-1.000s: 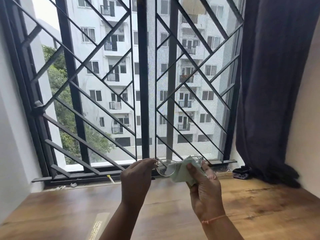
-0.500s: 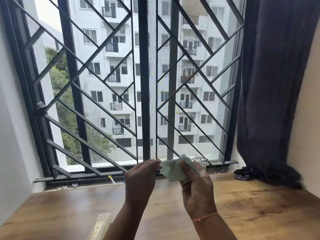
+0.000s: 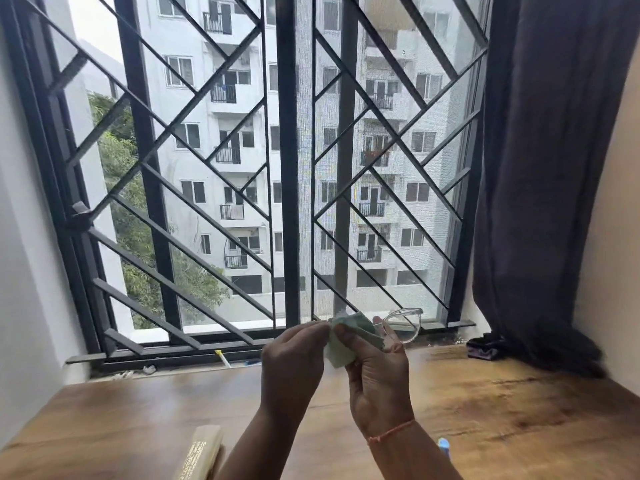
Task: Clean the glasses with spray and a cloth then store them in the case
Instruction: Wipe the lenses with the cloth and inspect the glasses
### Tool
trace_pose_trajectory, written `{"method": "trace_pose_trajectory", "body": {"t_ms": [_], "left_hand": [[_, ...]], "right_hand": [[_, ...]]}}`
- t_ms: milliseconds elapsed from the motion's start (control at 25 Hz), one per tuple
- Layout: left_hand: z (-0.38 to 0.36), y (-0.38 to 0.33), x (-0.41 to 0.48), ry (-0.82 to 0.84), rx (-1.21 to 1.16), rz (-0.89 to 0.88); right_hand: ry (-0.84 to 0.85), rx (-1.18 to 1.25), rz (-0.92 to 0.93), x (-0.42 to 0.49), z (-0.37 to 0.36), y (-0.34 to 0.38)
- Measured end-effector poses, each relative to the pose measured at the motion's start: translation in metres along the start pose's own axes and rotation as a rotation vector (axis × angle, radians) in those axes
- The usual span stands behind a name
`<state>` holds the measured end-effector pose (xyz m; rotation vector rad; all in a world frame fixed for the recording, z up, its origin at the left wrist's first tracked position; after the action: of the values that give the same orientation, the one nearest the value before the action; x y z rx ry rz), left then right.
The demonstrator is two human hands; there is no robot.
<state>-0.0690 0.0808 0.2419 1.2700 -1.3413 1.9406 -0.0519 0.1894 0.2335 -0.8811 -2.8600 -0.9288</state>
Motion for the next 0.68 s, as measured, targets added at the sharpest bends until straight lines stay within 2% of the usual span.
{"method": "trace_pose_trajectory", "body": {"t_ms": [120,400,680], "left_hand": [[0.002,0.003,0.001,-0.016,0.023,0.019],[0.010,0.002,0.003,-0.029,0.001,0.024],[0.008,0.005,0.001,0.009,-0.045,0.038]], "right_hand": [[0.041,-0.030,0.017,-0.001,0.001,-0.001],[0.152,-0.061,-0.095,0.000,0.014,0.003],[0.035,0.010,-0.102,0.005,0.008,0.004]]}}
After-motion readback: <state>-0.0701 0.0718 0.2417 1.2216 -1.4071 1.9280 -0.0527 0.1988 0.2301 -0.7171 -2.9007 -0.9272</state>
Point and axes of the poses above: each hand's wrist, its own x-axis towards the middle knuckle, its own z-axis out of the back of the hand, y = z × x, the point moved 3 cm from there along x, towards the middle knuckle, and after that the axes turned 11 degrees about z, right-handed, at the moved point
